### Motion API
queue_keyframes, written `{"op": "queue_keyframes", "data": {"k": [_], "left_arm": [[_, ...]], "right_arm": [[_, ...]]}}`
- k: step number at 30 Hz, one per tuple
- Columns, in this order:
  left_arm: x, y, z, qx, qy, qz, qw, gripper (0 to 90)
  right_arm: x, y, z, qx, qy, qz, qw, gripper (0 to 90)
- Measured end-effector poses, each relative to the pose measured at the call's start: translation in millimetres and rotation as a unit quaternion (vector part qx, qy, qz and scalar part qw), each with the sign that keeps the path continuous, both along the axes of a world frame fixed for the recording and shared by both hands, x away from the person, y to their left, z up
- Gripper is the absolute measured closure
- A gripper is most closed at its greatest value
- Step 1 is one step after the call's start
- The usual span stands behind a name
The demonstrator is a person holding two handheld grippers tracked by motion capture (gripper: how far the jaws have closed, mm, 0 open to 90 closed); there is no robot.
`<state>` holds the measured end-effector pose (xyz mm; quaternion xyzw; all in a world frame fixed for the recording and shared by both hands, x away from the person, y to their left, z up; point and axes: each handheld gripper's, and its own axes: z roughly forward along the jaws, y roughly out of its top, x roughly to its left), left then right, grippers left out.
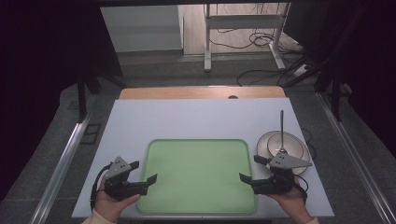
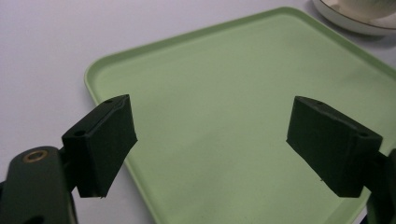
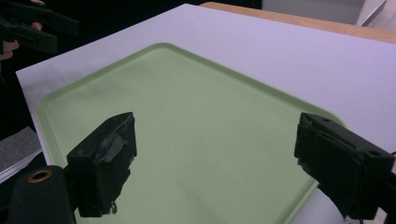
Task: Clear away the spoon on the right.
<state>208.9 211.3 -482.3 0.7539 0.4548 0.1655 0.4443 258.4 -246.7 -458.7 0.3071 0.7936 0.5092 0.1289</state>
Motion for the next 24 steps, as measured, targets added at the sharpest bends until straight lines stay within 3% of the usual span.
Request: {"op": "queue_keyframes", "data": {"k": [6,15,24], "left_arm": [[-2.0,-0.8,-2.4,0.015,0.005,0.004,0.9999,15.1],[-6.0,1.2,-1.3,0.008,-0.003,-0.004,1.0,15.1],[-3.1,1.0,-4.6,0.011,0.001,-0.008,0.9999,15.2]], "right_arm": [[-0.2,-2.9,-5.4,-0.011,0.002,0.003,0.9999,13.2],[-6.7,4.5,-5.2,-0.022,0.008,0.011,0.9997,13.5],[-2.6,8.4,-7.7,-0.03,0.012,0.011,0.9994,13.6]]}}
